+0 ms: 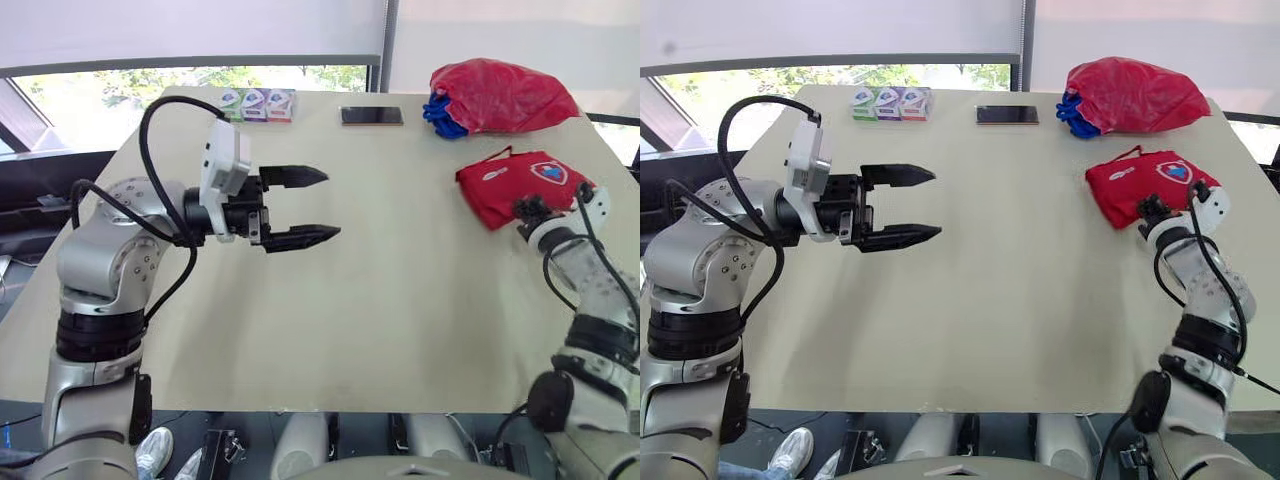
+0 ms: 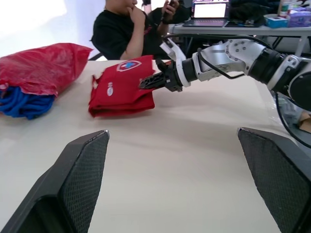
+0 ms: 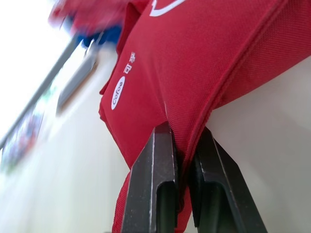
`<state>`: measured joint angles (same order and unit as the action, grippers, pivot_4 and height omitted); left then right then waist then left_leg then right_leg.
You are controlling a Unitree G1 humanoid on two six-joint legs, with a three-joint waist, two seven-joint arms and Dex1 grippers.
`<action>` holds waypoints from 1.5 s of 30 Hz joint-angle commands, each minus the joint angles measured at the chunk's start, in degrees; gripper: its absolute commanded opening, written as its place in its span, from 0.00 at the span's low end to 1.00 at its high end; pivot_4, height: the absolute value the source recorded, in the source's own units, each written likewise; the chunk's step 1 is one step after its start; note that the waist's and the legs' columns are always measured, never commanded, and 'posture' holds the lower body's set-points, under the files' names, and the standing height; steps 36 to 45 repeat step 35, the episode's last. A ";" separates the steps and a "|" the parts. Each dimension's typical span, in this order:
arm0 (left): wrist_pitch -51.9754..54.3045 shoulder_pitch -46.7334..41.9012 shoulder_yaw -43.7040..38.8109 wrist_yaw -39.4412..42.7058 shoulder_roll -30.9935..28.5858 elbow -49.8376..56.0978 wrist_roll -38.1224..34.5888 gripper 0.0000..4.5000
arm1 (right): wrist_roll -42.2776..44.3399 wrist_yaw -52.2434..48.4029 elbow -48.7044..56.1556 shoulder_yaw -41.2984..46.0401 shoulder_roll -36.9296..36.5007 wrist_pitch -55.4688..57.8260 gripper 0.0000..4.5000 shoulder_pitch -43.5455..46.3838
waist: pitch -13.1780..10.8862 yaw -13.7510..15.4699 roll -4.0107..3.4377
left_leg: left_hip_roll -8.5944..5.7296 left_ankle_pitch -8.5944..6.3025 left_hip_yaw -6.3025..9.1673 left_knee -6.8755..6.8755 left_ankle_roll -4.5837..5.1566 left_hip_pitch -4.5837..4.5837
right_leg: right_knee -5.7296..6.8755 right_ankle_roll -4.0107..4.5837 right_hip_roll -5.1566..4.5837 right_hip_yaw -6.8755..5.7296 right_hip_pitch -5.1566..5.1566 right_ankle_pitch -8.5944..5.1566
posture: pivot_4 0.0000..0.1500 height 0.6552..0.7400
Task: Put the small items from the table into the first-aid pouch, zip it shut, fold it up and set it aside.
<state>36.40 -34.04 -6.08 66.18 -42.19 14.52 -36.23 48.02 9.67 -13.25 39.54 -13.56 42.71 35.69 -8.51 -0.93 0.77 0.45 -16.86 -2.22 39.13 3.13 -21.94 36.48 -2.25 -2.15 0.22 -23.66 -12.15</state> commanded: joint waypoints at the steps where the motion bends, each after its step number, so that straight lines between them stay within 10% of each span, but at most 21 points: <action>1: -1.10 -0.42 0.18 -1.08 0.12 -0.83 0.31 1.00 | 0.68 4.92 -0.20 2.96 2.00 -6.24 0.01 2.83 | 0.00 -0.10 0.00 | 0.03 0.00 0.00 -0.01 0.00 0.00 | -0.01 0.00 0.02 0.00 0.00 0.00 | 1.00 1.00; 4: -2.30 0.06 0.66 -1.61 0.48 -1.59 1.12 1.00 | 0.99 6.23 -0.72 3.57 3.67 -9.16 0.01 3.10 | -0.01 -0.09 -0.02 | 0.04 -0.01 -0.01 -0.04 0.00 0.00 | -0.02 0.00 0.03 0.01 -0.02 0.00 | 1.00 1.00; 15: -4.59 9.13 -1.57 -2.90 -1.13 -0.75 1.63 1.00 | 1.59 -12.71 25.90 -13.76 -7.16 4.97 0.99 -23.51 | -0.01 0.25 -0.12 | 0.06 -0.13 -0.06 -0.10 0.22 -0.02 | -0.10 -0.01 -0.06 0.28 -0.04 -0.04 | 1.00 1.00; 27: -8.79 31.67 -8.29 -3.53 -2.82 0.72 3.57 1.00 | -13.46 -60.16 37.98 -16.16 -27.99 -27.81 0.99 -54.71 | -0.02 0.22 0.09 | 0.40 -0.23 -0.50 -0.18 0.37 0.22 | -0.51 -0.05 -0.07 0.52 0.09 -0.23 | 1.00 1.00; 45: -16.36 37.10 -6.33 -6.72 0.92 0.51 8.37 1.00 | -14.58 -68.36 31.70 -14.17 -27.76 -35.15 0.99 -55.89 | 0.01 0.79 0.23 | 0.41 -0.24 -0.53 -0.01 0.36 0.18 | -0.51 0.25 -0.45 0.22 0.08 -0.05 | 1.00 1.00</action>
